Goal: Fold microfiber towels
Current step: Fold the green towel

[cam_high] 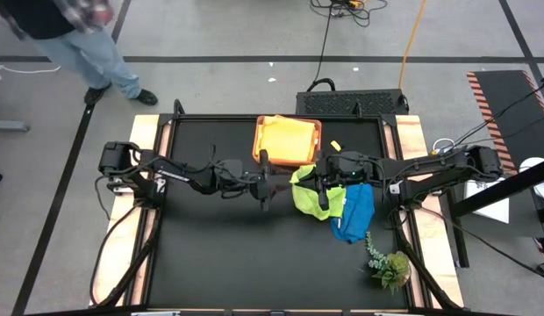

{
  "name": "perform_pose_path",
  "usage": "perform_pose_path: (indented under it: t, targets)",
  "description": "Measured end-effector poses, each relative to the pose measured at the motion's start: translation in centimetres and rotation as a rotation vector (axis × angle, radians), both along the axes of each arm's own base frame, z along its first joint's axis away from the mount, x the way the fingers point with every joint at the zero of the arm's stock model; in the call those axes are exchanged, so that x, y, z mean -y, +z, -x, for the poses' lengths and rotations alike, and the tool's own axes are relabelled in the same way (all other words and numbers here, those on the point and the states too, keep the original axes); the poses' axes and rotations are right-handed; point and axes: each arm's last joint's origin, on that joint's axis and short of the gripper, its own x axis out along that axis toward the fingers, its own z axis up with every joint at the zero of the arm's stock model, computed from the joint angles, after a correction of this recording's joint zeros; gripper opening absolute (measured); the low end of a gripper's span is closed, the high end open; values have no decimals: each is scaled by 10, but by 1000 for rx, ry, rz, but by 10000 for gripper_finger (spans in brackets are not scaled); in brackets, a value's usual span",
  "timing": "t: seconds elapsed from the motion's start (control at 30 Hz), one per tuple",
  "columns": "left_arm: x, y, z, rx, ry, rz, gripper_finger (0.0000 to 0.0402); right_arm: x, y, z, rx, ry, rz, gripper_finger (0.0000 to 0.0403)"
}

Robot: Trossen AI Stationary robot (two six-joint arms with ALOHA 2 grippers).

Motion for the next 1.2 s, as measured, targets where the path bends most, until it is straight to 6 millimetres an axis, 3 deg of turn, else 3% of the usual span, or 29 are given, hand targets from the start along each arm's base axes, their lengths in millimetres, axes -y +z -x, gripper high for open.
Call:
perform_pose_path:
  t: [0.43, 0.87, 1.2]
  targets:
    - [0, -1, 0, -10, 6, -93, 131, 0, 0, 0, 0, 0, 0, 0]
    - [0, -1, 0, -12, 10, -138, 11, 0, 0, 0, -1, -8, -13, 0]
    - [5, 0, 0, -12, -4, -185, 11, 0, 0, 0, -1, -8, -13, 0]
